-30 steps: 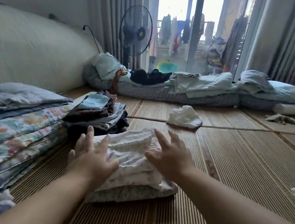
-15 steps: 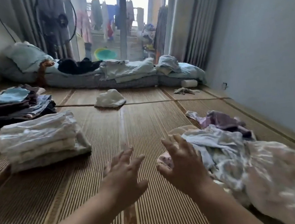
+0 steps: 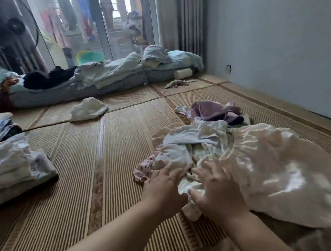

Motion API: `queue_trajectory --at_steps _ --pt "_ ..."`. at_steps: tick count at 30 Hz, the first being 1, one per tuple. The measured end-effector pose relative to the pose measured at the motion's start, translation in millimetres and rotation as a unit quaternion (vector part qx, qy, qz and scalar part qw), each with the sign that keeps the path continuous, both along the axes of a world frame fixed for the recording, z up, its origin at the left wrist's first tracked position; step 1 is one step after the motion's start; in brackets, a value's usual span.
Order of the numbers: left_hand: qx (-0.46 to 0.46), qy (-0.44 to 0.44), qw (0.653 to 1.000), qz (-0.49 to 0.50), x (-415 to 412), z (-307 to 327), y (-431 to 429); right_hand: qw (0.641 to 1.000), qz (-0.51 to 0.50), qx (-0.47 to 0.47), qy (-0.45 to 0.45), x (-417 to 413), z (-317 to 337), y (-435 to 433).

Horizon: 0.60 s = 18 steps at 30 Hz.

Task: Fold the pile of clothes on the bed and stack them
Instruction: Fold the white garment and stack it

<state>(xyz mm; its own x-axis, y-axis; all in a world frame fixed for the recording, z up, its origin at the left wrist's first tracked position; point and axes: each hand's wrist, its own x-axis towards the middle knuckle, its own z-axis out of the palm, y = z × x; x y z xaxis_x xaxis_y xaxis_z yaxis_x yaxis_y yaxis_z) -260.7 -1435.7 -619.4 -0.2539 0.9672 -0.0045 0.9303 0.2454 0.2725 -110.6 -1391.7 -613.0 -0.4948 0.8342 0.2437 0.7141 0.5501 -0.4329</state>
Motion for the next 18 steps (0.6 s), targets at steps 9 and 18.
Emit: queue_trajectory --at_steps 9,18 --pt "-0.005 -0.012 0.998 0.056 -17 -3 84 0.998 -0.028 -0.004 0.06 -8 2 31" --pt "0.025 -0.095 0.992 0.075 -49 46 60 0.997 -0.015 -0.036 0.07 -16 11 25"
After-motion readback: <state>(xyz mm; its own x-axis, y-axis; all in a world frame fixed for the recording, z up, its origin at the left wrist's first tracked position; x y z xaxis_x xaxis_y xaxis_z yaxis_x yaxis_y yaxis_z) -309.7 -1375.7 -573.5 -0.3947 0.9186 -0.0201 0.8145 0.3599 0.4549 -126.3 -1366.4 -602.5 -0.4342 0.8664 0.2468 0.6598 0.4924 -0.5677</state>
